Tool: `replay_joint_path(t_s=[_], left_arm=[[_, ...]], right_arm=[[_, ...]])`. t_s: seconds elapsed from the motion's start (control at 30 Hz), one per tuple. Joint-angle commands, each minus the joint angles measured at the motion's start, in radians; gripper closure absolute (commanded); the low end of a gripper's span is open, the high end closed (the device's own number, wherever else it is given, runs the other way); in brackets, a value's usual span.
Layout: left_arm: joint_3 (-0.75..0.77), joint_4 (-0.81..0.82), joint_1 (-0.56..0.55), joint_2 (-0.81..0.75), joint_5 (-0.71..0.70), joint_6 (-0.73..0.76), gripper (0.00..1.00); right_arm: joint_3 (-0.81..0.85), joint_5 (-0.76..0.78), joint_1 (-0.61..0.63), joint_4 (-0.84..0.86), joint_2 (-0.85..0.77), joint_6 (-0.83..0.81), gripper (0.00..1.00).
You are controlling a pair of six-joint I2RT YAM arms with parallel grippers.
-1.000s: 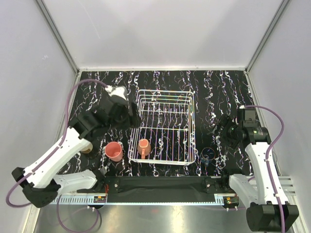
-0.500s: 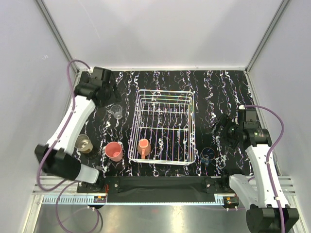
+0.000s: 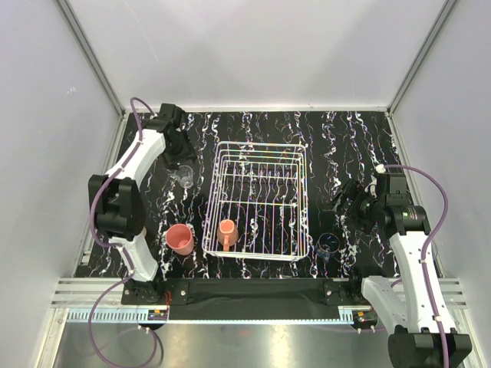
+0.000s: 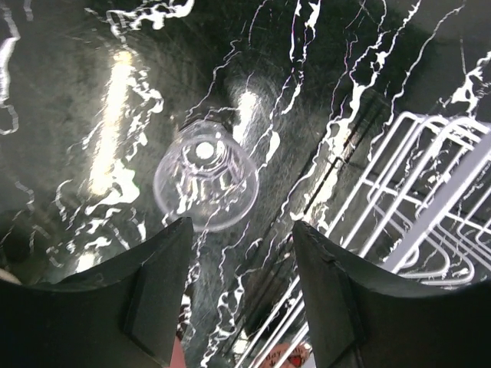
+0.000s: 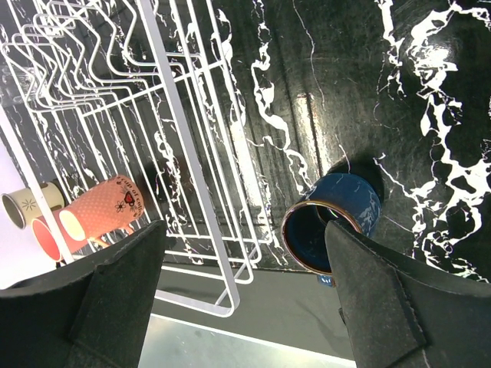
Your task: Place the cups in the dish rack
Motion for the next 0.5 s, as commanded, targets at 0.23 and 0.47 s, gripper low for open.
replay_joint_path(t_s=[0.23,0.47], left_arm=[[-0.004,0.101,-0.003,0.080,-0.011,-0.043,0.40],[-0.019,0.102,-0.003,0.148,-0.023,-0.046,0.42]], right_arm=[[0.011,-0.030,0.002,0.036,-0.004,-0.020,0.08],[0.011,-0.026,0.002,0.031,-0.004,-0.018,0.08]])
